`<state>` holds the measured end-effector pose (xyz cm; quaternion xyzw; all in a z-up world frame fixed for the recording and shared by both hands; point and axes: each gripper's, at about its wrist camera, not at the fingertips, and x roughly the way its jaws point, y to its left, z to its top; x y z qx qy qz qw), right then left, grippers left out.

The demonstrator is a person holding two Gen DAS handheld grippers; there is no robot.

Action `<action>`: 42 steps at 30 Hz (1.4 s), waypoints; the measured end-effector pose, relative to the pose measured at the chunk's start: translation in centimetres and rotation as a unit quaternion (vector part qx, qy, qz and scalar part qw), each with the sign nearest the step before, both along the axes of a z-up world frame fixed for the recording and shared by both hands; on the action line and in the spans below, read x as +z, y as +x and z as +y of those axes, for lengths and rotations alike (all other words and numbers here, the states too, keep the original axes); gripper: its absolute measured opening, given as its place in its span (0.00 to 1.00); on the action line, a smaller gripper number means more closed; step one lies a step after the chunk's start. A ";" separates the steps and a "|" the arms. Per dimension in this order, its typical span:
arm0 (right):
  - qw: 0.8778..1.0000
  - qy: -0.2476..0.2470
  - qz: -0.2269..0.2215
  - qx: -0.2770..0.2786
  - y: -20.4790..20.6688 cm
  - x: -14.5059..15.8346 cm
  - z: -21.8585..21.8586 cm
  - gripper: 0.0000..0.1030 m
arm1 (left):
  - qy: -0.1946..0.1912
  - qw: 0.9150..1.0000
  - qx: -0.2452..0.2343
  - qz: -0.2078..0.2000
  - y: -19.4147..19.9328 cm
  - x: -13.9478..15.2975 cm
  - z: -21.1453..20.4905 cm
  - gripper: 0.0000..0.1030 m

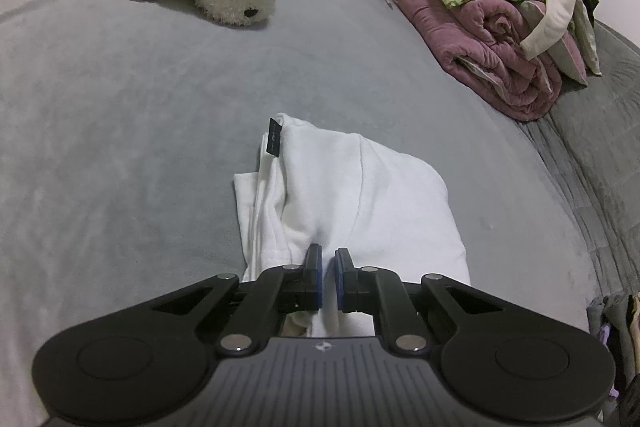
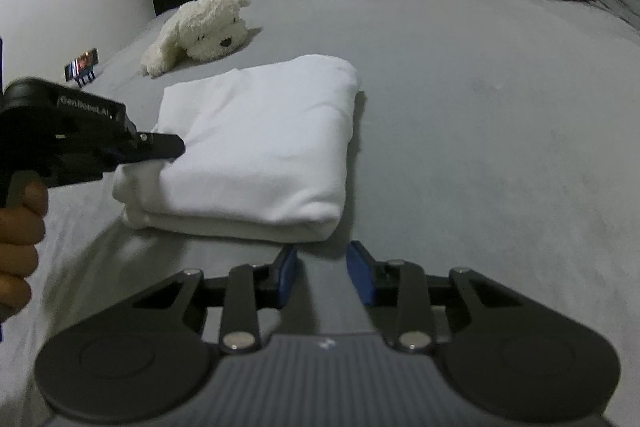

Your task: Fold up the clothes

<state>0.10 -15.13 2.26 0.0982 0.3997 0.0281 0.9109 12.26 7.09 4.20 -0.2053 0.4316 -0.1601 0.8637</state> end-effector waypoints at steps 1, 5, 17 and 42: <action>1.000 0.009 -0.001 -0.001 -0.1 0.1 -0.3 0.30 | 0.000 1.000 -0.004 0.000 0.1 0.2 0.2 0.11; 0.998 0.055 0.000 -0.001 -0.3 0.4 -1.5 0.38 | 0.000 1.000 -0.012 -0.009 0.2 1.7 1.3 0.11; 0.989 0.142 -0.004 -0.038 -0.8 1.2 -4.6 0.47 | -0.016 1.000 0.018 0.012 0.9 0.7 3.2 0.13; 0.873 -0.336 -0.154 0.317 0.7 1.0 15.6 0.56 | -0.020 0.998 0.025 0.059 1.9 -0.7 4.3 0.36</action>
